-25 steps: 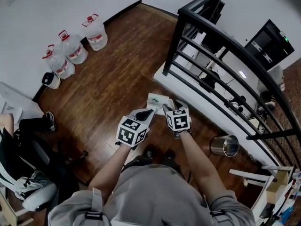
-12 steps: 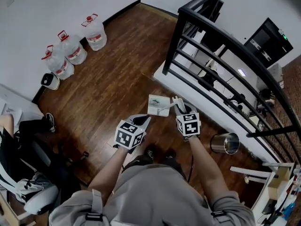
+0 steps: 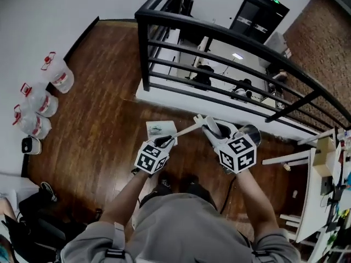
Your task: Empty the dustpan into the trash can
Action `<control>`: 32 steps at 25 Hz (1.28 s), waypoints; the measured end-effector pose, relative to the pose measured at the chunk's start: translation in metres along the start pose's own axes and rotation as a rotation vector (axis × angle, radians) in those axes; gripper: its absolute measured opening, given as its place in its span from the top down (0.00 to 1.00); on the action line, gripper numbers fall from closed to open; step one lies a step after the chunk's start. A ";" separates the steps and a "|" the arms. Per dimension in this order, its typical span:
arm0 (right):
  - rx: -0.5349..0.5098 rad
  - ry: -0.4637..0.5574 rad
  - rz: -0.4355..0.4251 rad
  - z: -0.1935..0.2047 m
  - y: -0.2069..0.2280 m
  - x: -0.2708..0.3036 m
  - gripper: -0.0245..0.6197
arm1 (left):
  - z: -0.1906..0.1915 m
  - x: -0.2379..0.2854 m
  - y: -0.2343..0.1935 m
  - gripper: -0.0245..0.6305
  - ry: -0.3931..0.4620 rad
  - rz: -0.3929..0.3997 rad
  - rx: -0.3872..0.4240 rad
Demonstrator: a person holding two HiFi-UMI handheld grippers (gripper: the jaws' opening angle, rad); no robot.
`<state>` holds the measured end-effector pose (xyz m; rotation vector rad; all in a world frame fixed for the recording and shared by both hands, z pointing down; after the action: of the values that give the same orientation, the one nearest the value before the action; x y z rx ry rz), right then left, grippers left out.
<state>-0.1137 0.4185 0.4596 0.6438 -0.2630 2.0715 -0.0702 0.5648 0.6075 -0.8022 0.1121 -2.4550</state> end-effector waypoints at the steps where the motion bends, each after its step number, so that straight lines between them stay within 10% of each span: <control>1: 0.001 0.019 0.011 -0.005 0.003 -0.019 0.80 | -0.007 0.014 0.011 0.84 0.000 0.035 0.031; 13: 0.076 0.148 0.332 -0.008 0.039 -0.244 0.80 | -0.127 0.130 0.246 0.63 0.171 0.553 0.476; 17: 0.103 0.173 0.433 0.007 0.056 -0.321 0.80 | -0.157 0.151 0.330 0.82 0.248 0.602 0.527; 32: 0.151 0.164 0.645 0.040 0.164 -0.484 0.79 | -0.230 0.246 0.520 0.85 0.261 0.789 0.714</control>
<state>-0.0238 -0.0366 0.2425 0.5130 -0.2404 2.7694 -0.1178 -0.0247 0.4229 -0.0729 -0.2885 -1.6378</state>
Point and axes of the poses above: the fingertips, and each gripper's own axes: x forward along the fingers, y to its right, z out of its underside, the point moved 5 cm from there along -x, backward along the fingers, and after that the axes turned 4 degrees about -z, right-handed, at the moved point
